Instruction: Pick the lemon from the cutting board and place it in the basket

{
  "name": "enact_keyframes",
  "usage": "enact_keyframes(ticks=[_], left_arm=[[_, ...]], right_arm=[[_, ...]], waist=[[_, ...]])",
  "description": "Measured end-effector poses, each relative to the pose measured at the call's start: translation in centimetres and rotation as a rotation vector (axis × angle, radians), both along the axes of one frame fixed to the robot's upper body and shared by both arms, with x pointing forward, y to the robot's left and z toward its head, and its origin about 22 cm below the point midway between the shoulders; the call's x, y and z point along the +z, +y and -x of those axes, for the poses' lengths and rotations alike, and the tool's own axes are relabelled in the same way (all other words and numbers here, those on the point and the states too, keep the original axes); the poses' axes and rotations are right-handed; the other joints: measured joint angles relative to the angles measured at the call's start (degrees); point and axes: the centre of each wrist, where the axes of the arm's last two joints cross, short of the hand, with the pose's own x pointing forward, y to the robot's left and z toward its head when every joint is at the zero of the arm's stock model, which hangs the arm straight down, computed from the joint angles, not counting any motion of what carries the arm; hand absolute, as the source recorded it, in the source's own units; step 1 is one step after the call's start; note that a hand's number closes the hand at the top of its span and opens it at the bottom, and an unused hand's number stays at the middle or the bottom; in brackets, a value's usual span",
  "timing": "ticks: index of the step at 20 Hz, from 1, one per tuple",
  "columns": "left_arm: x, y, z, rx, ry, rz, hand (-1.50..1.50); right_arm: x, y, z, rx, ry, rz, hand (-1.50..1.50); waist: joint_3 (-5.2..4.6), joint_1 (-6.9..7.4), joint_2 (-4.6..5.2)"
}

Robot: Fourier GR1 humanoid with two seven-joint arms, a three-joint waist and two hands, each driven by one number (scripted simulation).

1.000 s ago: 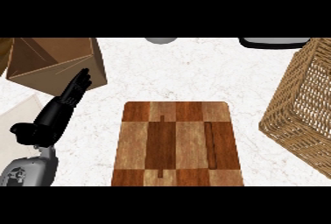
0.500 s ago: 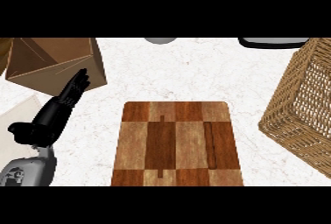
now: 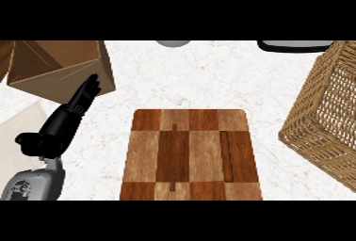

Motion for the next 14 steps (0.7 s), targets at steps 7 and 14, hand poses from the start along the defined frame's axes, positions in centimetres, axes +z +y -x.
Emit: enact_keyframes(ticks=[7, 14], left_arm=[[0.4, -0.2, -0.2, -0.004, 0.002, -0.002, 0.00], [0.1, 0.3, 0.0, 0.006, 0.000, -0.001, 0.00]], right_arm=[[-0.7, -3.2, 0.3, -0.033, -0.096, -0.027, -1.50], [0.4, -3.8, -0.6, 0.011, -0.142, -0.004, -1.50]], waist=[[-0.01, -0.06, -0.05], [-0.02, -0.02, -0.07]])
